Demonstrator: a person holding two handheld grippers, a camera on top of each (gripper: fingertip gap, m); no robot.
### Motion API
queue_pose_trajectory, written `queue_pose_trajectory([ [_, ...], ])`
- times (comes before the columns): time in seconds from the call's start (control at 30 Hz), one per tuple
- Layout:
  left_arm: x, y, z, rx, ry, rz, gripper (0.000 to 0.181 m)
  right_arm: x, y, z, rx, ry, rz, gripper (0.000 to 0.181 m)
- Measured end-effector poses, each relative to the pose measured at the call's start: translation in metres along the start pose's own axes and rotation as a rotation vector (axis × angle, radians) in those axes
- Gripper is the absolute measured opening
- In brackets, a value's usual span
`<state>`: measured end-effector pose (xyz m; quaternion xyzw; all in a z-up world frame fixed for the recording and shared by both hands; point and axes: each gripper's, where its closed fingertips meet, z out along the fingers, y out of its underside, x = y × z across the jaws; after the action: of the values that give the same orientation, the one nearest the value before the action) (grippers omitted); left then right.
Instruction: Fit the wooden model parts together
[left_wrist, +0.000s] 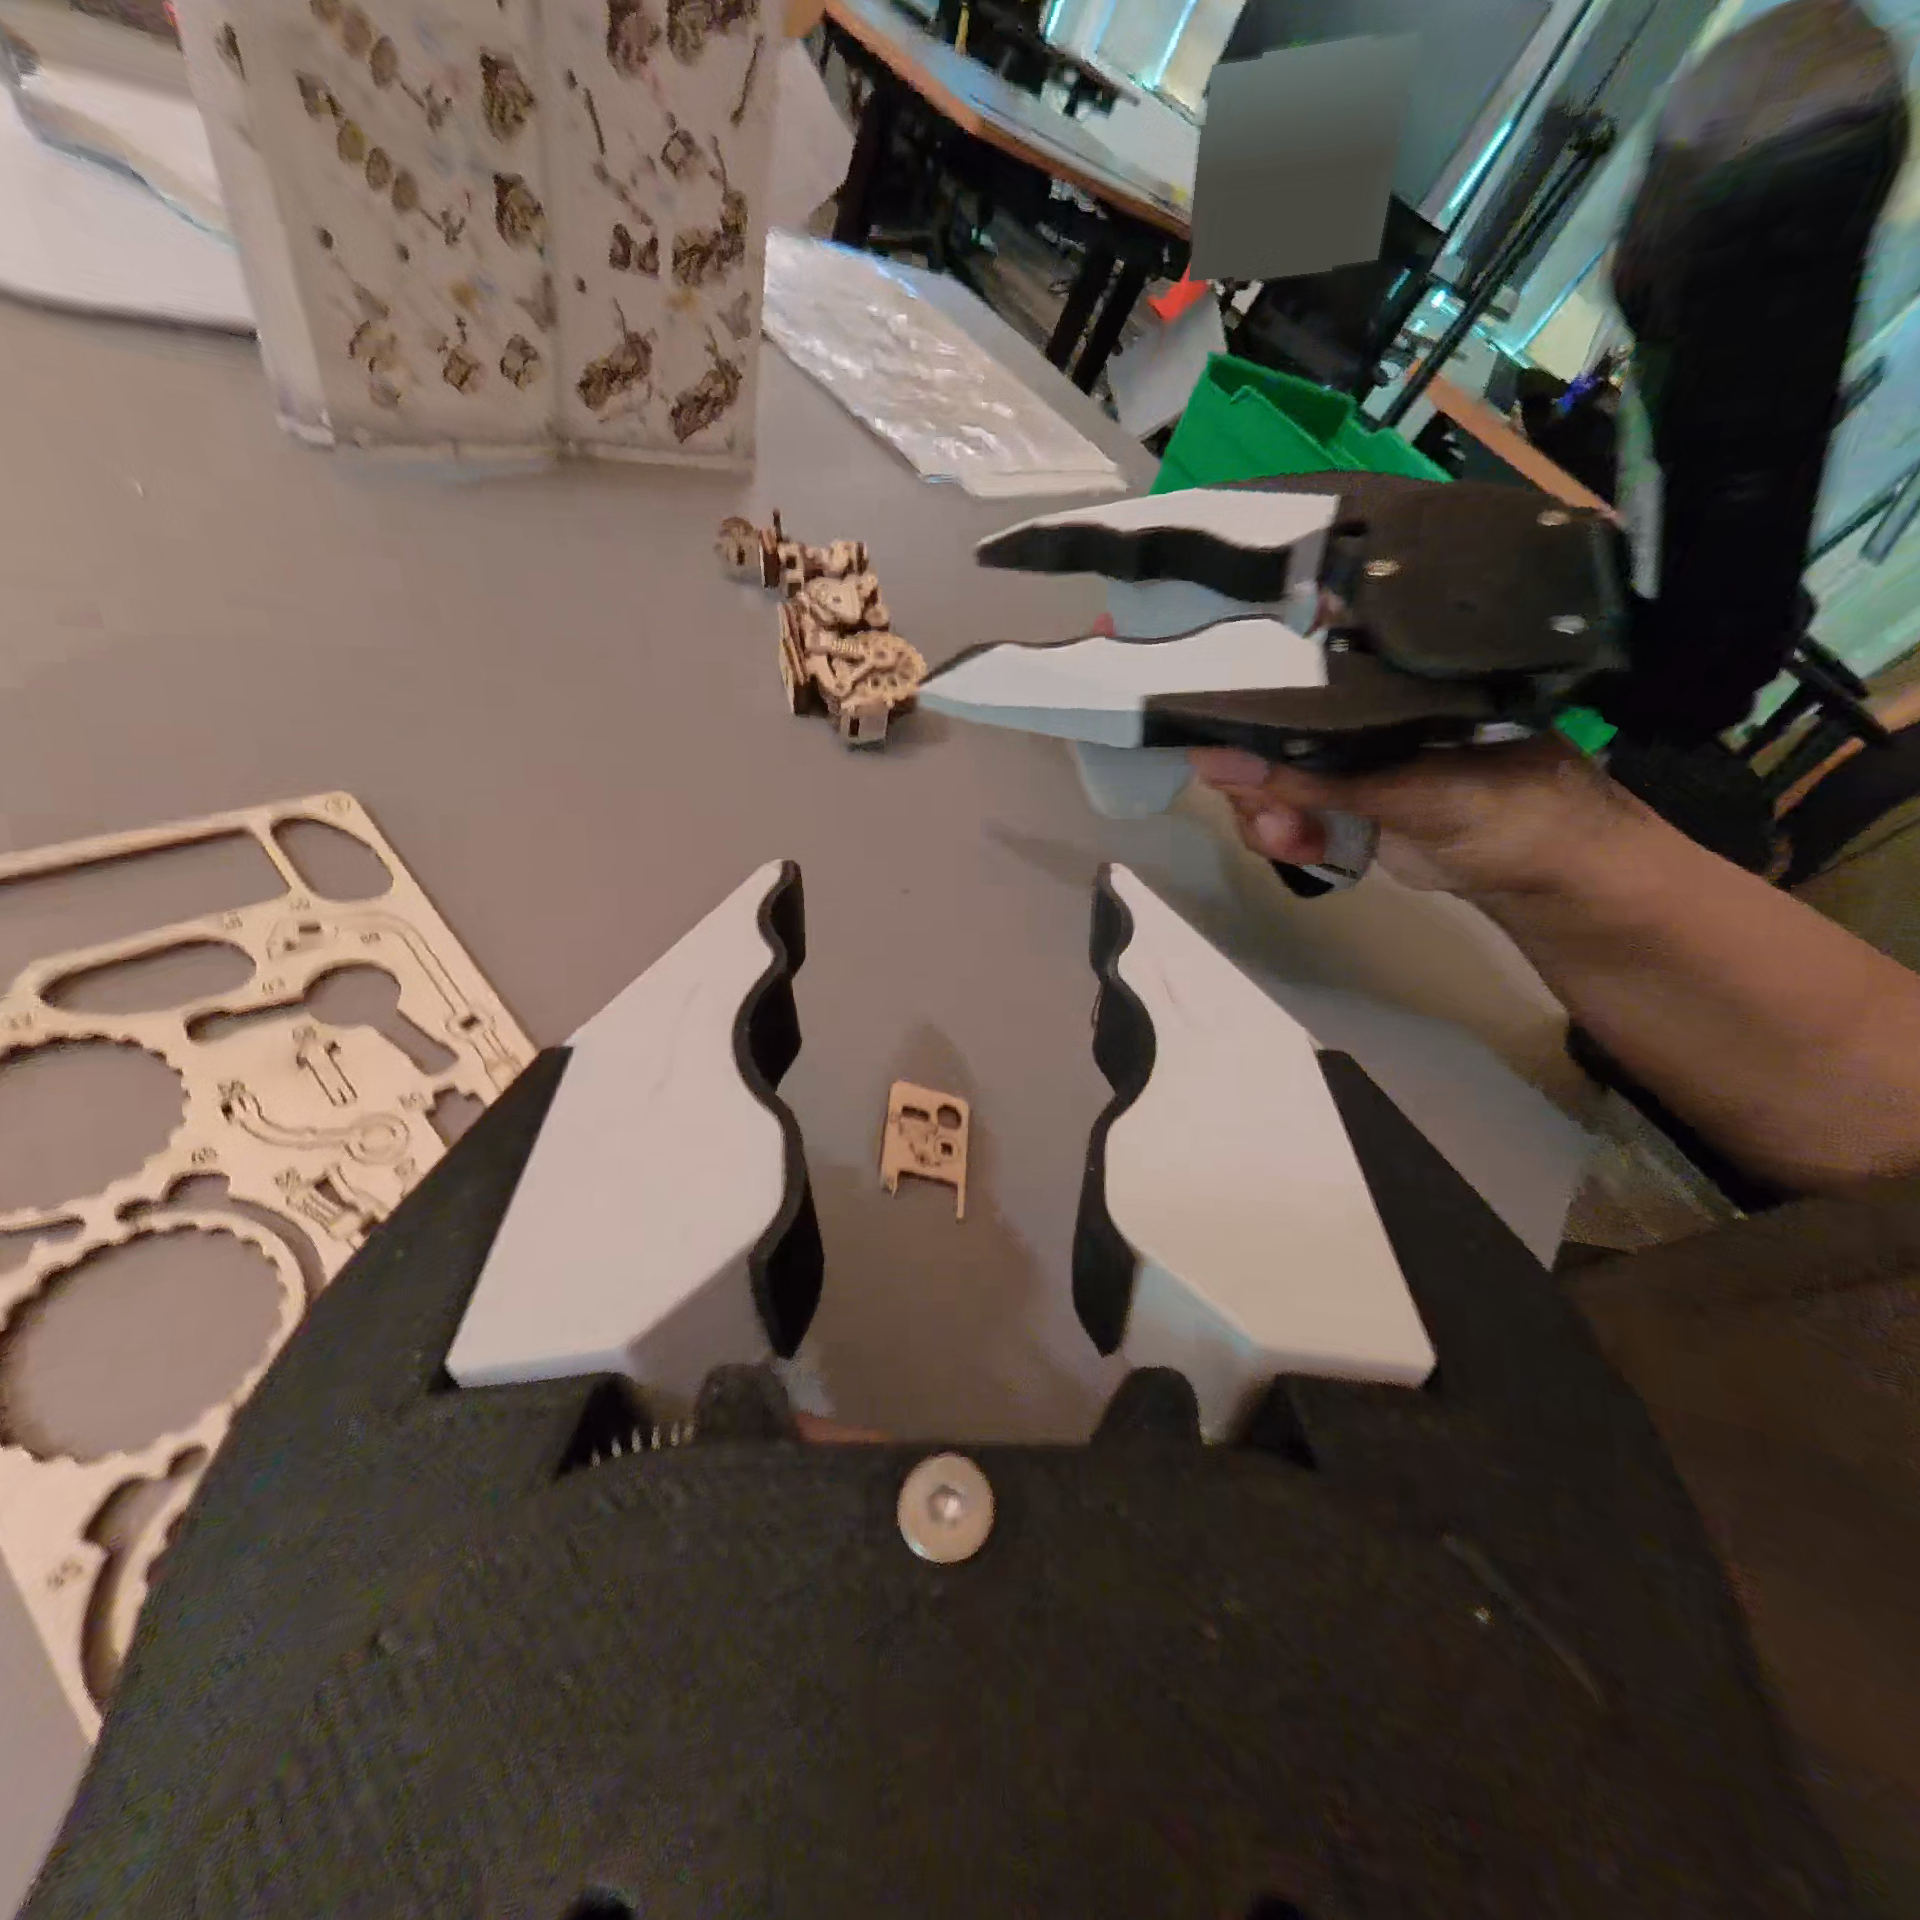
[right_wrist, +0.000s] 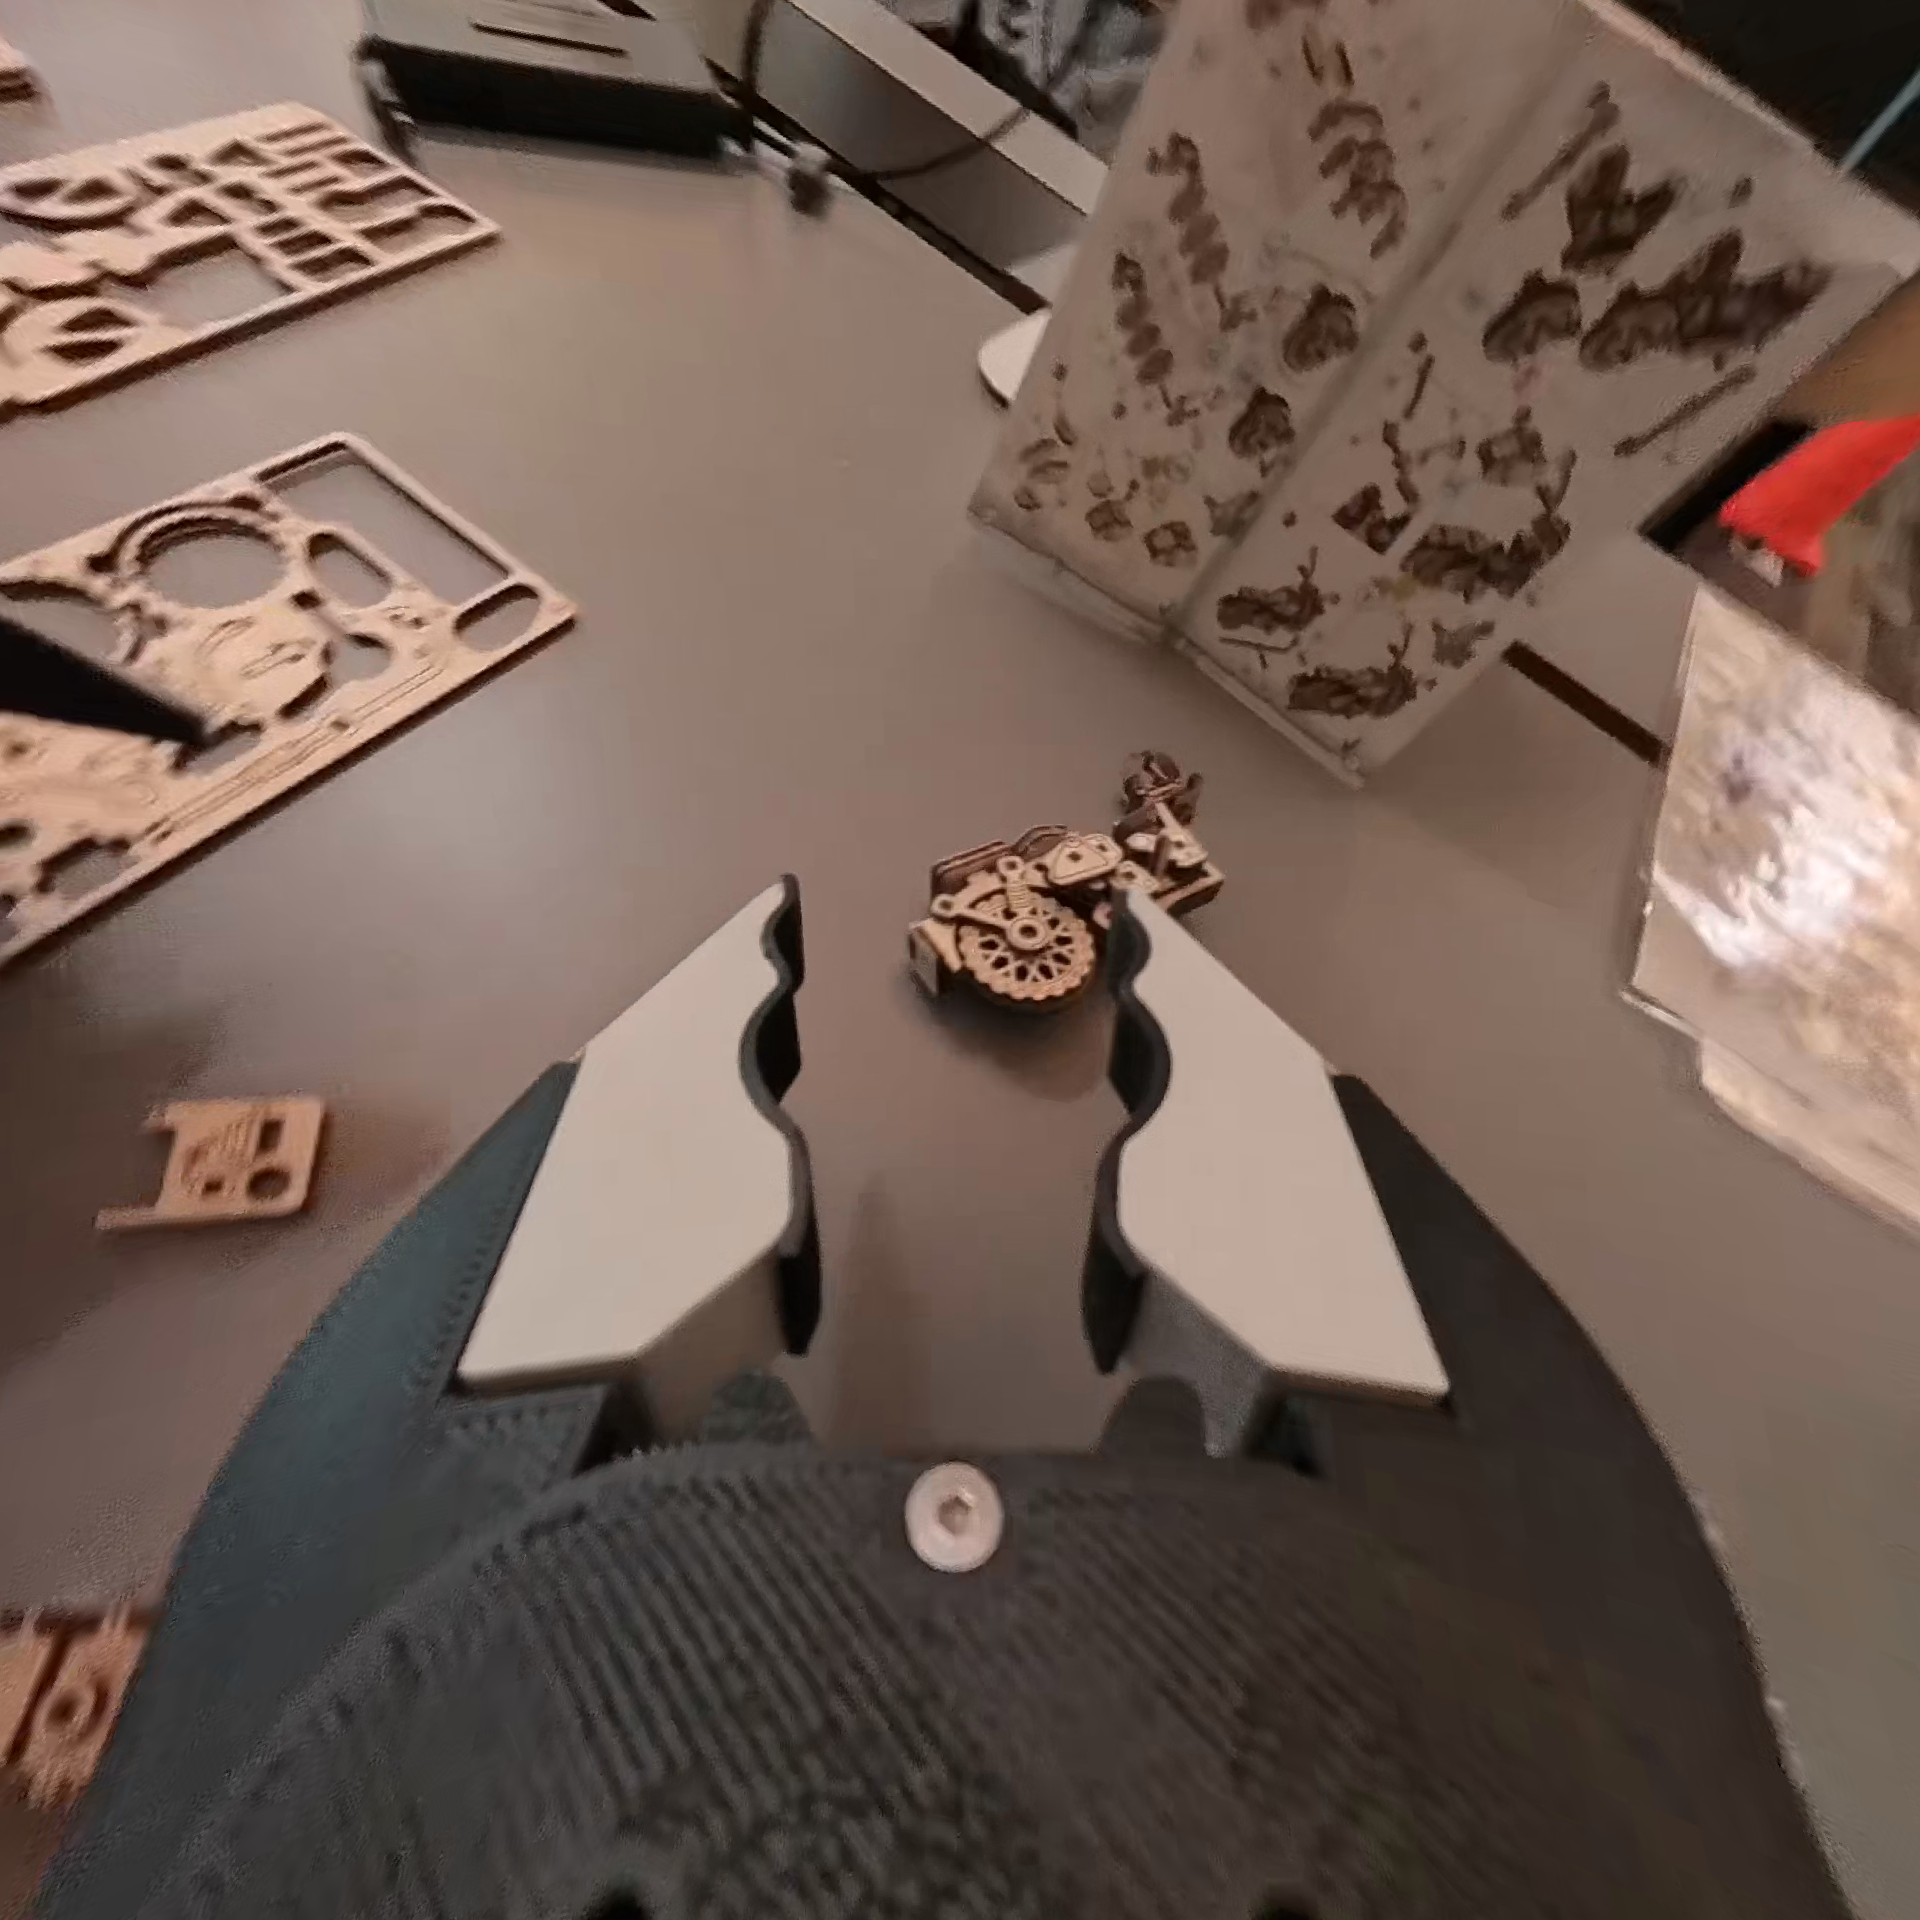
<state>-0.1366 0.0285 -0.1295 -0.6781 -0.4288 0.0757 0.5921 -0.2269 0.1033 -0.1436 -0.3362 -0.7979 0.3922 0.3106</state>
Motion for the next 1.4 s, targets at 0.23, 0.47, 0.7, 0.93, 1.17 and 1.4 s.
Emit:
queue_pose_trajectory([
  [0.23, -0.007, -0.001, 0.004, 0.023, -0.076, 0.111, 0.055, -0.007, 0.015, 0.0, 0.022, 0.001, 0.154, 0.064],
  [0.47, -0.017, -0.008, 0.01, 0.051, -0.183, 0.15, 0.056, -0.001, 0.024, -0.008, 0.034, -0.001, 0.232, 0.064],
  [0.7, -0.044, -0.051, 0.055, 0.061, -0.214, 0.041, 0.056, 0.003, 0.028, 0.0, 0.01, -0.033, 0.312, 0.062],
  [0.93, -0.067, -0.057, 0.093, 0.067, -0.183, -0.059, 0.056, 0.006, 0.034, 0.015, -0.059, 0.018, 0.245, 0.062],
  [1.17, -0.064, -0.048, 0.086, 0.059, -0.143, -0.065, 0.055, 0.001, 0.035, 0.028, -0.103, 0.01, 0.242, 0.061],
  [1.4, -0.059, -0.039, 0.091, 0.02, -0.153, 0.028, 0.055, 0.006, 0.039, 0.038, -0.142, -0.016, 0.315, 0.059],
])
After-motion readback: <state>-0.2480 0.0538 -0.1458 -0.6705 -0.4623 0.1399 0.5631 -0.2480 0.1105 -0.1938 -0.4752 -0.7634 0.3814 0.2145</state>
